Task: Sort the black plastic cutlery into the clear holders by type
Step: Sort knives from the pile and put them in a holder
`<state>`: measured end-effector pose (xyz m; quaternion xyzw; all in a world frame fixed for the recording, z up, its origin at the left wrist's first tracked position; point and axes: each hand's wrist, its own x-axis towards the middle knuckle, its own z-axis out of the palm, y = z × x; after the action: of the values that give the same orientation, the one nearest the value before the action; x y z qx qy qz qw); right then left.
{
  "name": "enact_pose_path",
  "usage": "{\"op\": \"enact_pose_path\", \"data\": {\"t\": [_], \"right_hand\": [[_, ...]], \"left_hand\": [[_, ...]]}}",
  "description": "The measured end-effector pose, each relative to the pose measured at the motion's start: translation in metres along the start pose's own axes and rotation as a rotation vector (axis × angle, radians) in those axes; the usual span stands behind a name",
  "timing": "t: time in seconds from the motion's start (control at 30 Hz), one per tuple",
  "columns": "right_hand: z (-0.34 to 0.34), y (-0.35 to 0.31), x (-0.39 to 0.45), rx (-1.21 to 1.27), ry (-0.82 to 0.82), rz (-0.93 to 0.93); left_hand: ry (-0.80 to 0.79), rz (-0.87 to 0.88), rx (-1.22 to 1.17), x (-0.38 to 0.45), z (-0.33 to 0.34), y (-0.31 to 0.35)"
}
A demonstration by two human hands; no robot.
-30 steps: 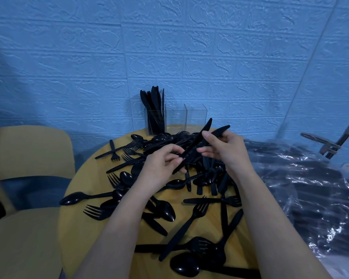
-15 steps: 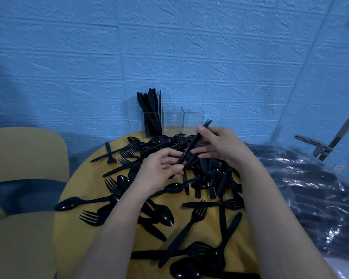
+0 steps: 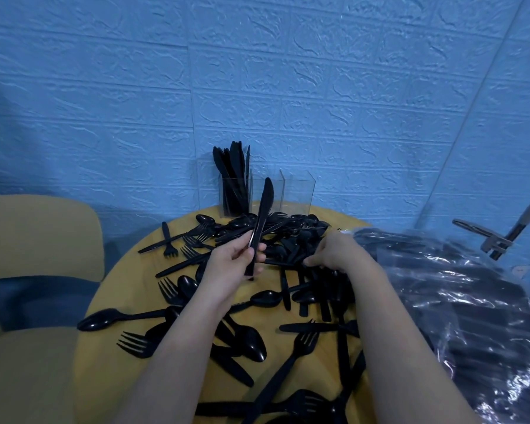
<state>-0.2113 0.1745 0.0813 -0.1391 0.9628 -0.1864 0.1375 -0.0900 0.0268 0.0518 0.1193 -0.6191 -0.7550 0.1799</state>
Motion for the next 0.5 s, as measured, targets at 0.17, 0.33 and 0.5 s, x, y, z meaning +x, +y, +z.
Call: {"op": "enact_pose_path", "data": {"t": [0.17,0.33,0.5], "right_hand": [[-0.007,-0.006,-0.014,0.074,-0.281,-0.155],[-0.014,0.007,-0.007,0.153,-0.091,-0.153],[-0.005,0.012,0.016,0.153,0.202,-0.014]], "left_hand": [[0.019,-0.038,-0.037,0.002,0.001,0.000],[0.040,-0.054,-0.057,0.004,0.000,-0.001],[0.018,-0.055,-0.079,0.002,0.001,-0.002]]}}
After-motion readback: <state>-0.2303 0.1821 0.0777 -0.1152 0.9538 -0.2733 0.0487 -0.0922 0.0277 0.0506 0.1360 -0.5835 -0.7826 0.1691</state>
